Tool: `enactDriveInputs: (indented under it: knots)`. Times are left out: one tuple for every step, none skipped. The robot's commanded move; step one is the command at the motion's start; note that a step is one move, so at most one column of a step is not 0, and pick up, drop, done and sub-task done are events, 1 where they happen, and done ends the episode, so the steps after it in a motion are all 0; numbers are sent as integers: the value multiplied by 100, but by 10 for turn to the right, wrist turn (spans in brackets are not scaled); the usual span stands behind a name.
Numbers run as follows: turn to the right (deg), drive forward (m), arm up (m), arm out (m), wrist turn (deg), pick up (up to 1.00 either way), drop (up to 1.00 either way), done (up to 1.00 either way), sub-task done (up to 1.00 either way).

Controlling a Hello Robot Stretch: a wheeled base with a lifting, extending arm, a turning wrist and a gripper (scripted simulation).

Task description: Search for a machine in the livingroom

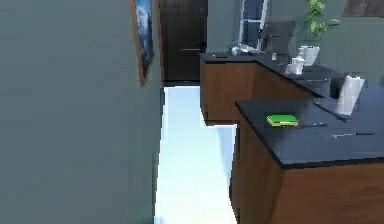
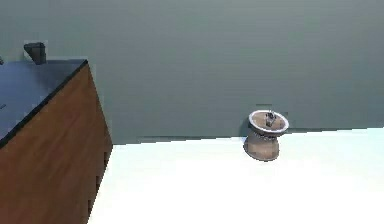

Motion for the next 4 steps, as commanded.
enactDriveInputs:
  knots:
    - [0, 100, 0, 0, 0, 0, 0, 0, 0]
    - [0, 100, 0, 0, 0, 0, 0, 0, 0]
    - [-30, 0, 0, 0, 0, 0, 0, 0, 0]
    - [-30, 0, 0, 0, 0, 0, 0, 0, 0]
